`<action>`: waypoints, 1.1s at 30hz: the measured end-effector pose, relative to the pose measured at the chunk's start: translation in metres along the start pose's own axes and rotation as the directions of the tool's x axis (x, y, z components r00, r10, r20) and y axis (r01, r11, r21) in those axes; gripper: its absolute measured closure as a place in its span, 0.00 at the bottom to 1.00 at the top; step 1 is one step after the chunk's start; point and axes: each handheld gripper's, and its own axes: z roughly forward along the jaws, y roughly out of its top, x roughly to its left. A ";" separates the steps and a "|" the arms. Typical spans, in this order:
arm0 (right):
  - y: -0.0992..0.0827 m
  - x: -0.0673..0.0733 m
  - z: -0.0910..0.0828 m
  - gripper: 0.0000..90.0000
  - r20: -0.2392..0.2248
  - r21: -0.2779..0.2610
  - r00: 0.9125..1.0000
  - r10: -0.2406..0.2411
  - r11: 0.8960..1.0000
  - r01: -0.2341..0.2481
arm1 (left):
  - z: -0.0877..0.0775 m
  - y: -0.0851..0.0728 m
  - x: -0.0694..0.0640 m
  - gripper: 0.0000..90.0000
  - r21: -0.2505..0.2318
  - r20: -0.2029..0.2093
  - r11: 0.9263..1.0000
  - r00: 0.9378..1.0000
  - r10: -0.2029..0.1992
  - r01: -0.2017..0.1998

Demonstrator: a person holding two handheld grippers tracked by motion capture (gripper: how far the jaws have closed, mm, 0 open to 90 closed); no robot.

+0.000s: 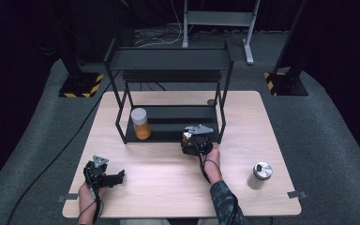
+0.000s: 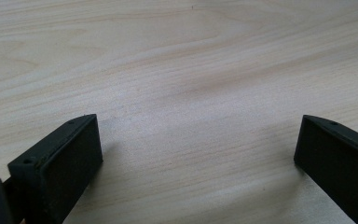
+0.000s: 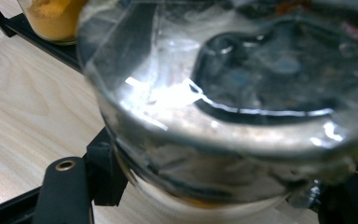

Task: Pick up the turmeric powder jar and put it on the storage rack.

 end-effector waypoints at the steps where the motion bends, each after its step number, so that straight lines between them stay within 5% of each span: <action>1: 0.001 0.000 0.000 0.34 0.001 -0.002 1.000 -0.002 1.000 0.002 | 0.000 0.000 0.000 0.00 0.000 0.000 1.000 1.000 0.000 0.000; 33: 0.029 0.007 0.006 0.34 0.019 0.000 0.999 -0.047 0.999 0.047 | 0.000 0.000 0.000 0.00 0.001 -0.001 1.000 1.000 0.001 -0.001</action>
